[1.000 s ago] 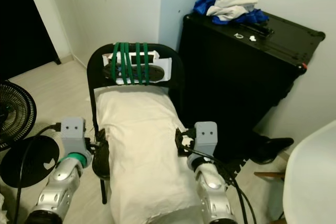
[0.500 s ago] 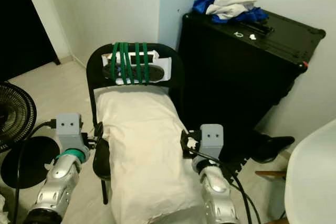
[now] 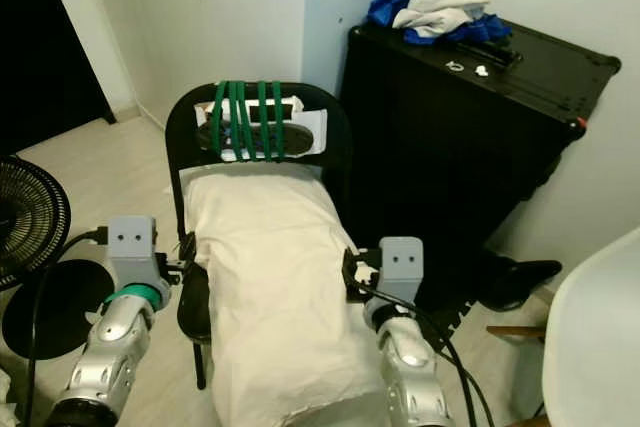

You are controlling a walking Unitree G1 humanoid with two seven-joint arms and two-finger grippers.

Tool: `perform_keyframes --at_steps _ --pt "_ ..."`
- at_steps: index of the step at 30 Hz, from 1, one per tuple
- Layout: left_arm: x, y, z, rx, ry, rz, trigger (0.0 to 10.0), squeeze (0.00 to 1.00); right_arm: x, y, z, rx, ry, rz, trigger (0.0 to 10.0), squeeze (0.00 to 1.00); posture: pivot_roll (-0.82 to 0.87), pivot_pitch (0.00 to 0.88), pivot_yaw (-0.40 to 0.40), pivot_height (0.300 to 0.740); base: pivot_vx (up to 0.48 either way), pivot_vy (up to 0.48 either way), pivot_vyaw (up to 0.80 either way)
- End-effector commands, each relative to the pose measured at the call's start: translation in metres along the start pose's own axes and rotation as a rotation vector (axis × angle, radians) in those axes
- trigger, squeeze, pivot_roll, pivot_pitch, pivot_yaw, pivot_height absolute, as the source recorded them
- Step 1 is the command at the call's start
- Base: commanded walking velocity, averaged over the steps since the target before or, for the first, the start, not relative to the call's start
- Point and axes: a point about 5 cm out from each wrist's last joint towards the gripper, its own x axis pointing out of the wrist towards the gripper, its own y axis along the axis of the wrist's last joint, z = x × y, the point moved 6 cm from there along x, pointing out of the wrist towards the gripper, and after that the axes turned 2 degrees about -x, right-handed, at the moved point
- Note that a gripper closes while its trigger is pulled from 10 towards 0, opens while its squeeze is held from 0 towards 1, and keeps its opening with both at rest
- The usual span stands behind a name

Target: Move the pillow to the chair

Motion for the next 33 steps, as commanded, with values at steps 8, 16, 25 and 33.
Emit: perform_keyframes --at_steps 8,16,25,33 --pt "0.004 0.006 0.007 -0.133 -0.033 0.015 10.0 0.00 -0.002 0.007 0.011 0.139 -0.013 0.033 10.0 0.00 0.04 0.007 0.052 0.740 0.000 0.000 0.00" --pt "0.006 0.037 -0.001 -0.084 -0.030 0.143 10.0 0.00 -0.002 0.004 0.007 0.043 0.014 0.008 10.0 0.00 0.04 0.000 0.030 0.740 0.000 0.000 0.00" --pt "0.034 0.115 -0.014 0.009 -0.043 0.314 10.0 0.00 0.033 0.093 0.031 0.030 0.020 0.221 10.0 0.00 0.03 0.000 0.032 0.740 0.000 0.000 0.00" --pt "0.038 0.155 -0.018 0.017 -0.055 0.403 10.0 0.00 0.038 0.151 0.044 0.031 0.011 0.371 10.0 0.00 0.04 0.000 0.037 0.740 0.000 0.000 0.00"
